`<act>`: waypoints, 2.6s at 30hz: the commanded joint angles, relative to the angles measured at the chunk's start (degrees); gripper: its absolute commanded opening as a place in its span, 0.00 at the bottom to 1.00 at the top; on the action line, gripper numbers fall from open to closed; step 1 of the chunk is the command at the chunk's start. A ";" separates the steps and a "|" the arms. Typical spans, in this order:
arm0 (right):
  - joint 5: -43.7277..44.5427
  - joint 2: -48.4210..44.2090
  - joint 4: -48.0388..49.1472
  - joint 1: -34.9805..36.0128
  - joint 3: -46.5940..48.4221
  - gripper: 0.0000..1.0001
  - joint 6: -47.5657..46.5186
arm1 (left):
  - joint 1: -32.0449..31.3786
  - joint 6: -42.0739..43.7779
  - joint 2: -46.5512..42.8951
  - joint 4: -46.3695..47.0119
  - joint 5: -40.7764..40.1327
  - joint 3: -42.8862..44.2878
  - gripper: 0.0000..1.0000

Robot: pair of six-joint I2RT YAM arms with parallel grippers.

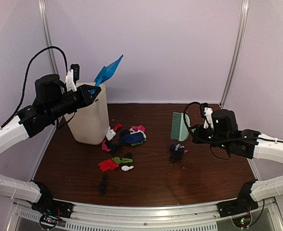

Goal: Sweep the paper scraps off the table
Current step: Sweep the paper scraps at the center of the board.

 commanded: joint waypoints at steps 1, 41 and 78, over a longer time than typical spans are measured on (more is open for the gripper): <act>4.90 4.65 2.87 -0.37 4.55 0.00 -8.78 | -2.11 7.98 1.49 0.23 3.16 3.90 0.00; -18.02 31.37 32.58 16.37 9.59 0.00 12.76 | -6.65 15.58 -12.52 -7.90 -10.75 -7.53 0.00; -9.52 7.84 12.41 13.29 1.15 0.00 6.24 | -6.65 14.99 -10.93 -7.48 -8.42 -8.13 0.00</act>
